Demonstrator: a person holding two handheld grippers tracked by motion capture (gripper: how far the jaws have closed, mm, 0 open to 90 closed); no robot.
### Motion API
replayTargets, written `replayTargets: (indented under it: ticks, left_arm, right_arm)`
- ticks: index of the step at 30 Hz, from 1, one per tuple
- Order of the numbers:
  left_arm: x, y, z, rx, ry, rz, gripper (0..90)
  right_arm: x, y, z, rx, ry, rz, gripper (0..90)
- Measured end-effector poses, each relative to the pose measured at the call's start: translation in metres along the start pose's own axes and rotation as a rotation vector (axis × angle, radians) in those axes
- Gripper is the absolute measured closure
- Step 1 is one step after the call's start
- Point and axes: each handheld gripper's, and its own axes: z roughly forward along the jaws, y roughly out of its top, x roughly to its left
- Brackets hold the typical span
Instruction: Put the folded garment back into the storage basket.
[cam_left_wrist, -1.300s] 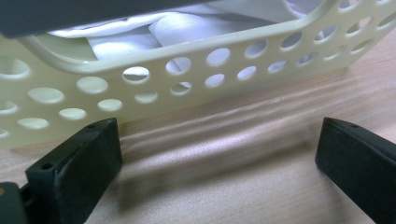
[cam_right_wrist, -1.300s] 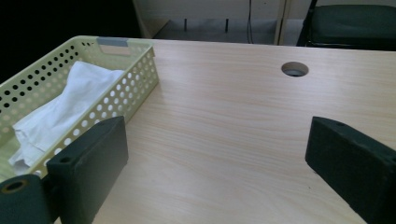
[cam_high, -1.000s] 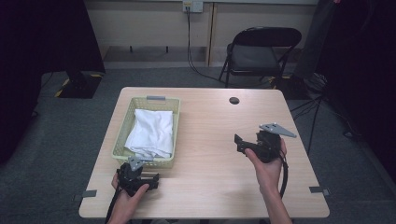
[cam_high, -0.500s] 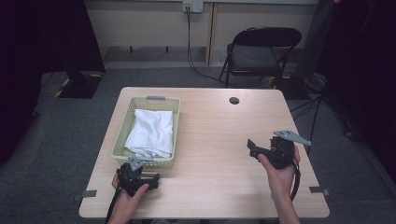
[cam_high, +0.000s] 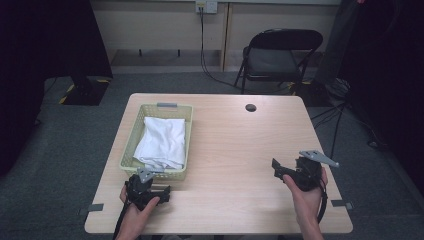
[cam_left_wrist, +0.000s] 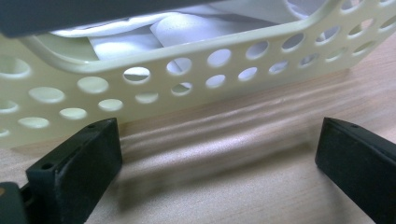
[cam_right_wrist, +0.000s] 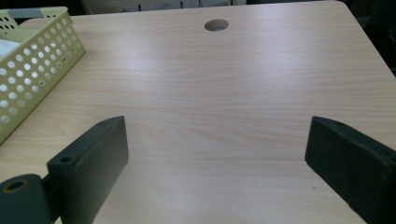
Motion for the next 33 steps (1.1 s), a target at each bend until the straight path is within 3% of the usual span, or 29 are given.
replayTargets:
  ticks: [11,16,20,23,25,33]
  left_arm:
    - [0.000,0.000,0.000,-0.001,0.000,-0.001,0.0]
    - [0.000,0.000,0.000,0.000,0.001,-0.002,0.0]
    - [0.000,0.000,0.000,0.000,0.001,-0.002,0.0]
    - [0.000,0.000,0.000,0.000,0.001,-0.001,0.0]
    - [0.000,0.000,0.000,0.000,0.000,-0.001,0.0]
    - [0.000,0.000,0.000,0.000,0.000,0.000,0.0]
  right_arm:
    - [-0.009,-0.031,0.011,0.054,-0.030,-0.002,6.0]
    - [-0.015,-0.047,0.020,0.091,-0.065,-0.002,6.0]
    - [-0.018,-0.056,0.030,0.126,-0.119,-0.023,6.2]
    - [-0.019,-0.061,0.036,0.147,-0.121,-0.017,6.2]
    - [-0.020,-0.068,0.045,0.188,-0.139,-0.010,6.2]
    - [-0.015,-0.076,0.055,0.197,-0.175,-0.031,3.7]
